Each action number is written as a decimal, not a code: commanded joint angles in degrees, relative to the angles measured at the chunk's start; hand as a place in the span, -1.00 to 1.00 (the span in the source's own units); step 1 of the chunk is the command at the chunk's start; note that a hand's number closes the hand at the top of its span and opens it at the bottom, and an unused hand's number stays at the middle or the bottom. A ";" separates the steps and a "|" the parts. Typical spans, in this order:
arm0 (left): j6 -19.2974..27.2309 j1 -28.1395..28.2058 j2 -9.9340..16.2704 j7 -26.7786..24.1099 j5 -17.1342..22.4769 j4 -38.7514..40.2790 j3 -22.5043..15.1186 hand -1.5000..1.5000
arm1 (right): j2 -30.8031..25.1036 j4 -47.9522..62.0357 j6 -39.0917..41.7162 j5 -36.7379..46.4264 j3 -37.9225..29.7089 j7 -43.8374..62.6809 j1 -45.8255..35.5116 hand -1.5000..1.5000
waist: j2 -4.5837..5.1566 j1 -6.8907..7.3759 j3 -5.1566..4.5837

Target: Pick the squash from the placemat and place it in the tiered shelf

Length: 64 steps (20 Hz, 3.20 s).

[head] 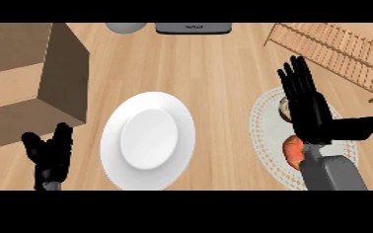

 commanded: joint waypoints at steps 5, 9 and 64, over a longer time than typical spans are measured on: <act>1.05 21.78 9.81 -1.41 -5.86 -30.91 -4.61 0.00 | -9.17 1.92 -3.40 2.79 -6.78 3.59 5.11 -1.00 | -1.25 -7.57 -0.11; 1.46 33.99 14.64 0.26 -6.10 -33.77 -4.94 0.00 | -12.03 6.61 -8.74 7.54 -8.75 3.81 9.99 1.00 | -0.21 -11.25 -1.67; -3.45 28.22 16.77 -5.90 -8.45 -33.49 -1.22 0.00 | -30.40 -7.77 -3.64 33.44 10.03 36.54 9.13 -1.00 | -1.00 -10.58 -1.29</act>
